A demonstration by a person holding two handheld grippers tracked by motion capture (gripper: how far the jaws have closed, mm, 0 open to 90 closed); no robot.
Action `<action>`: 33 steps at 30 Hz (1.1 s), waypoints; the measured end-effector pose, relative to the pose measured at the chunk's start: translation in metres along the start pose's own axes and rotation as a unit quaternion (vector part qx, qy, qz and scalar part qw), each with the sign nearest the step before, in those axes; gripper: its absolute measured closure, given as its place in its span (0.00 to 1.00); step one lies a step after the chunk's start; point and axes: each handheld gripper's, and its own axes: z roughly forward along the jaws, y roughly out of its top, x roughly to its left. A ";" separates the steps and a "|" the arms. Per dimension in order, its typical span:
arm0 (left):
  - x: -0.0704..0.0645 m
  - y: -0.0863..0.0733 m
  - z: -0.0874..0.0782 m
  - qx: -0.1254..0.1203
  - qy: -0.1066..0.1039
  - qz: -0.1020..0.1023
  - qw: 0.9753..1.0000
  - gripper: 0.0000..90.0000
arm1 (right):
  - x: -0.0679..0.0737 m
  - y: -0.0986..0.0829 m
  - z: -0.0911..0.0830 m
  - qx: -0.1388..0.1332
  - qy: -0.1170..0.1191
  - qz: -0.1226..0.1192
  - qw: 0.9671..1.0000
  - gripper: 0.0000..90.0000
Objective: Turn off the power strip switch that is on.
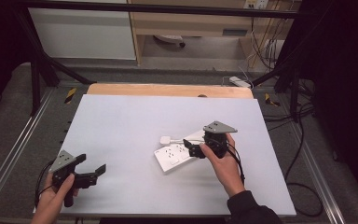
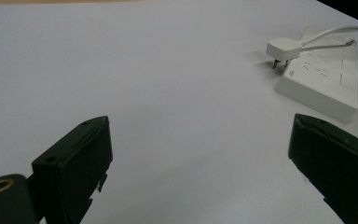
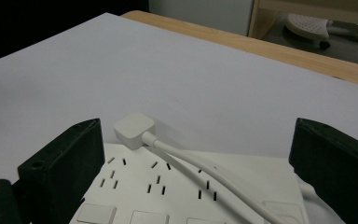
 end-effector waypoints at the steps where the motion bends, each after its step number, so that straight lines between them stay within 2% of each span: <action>1: 0.000 0.000 0.000 0.000 0.000 0.000 1.000 0.07 | -0.001 0.002 -0.001 -0.001 -0.001 0.001 1.000 0.04; 10: 0.000 0.000 0.000 0.002 0.003 0.001 1.000 0.07 | -0.013 0.012 -0.013 -0.013 -0.017 0.004 1.000 0.05; 33: 0.000 0.000 -0.001 0.001 0.002 -0.001 1.000 0.07 | -0.041 0.015 -0.043 -0.032 -0.034 0.027 0.999 0.03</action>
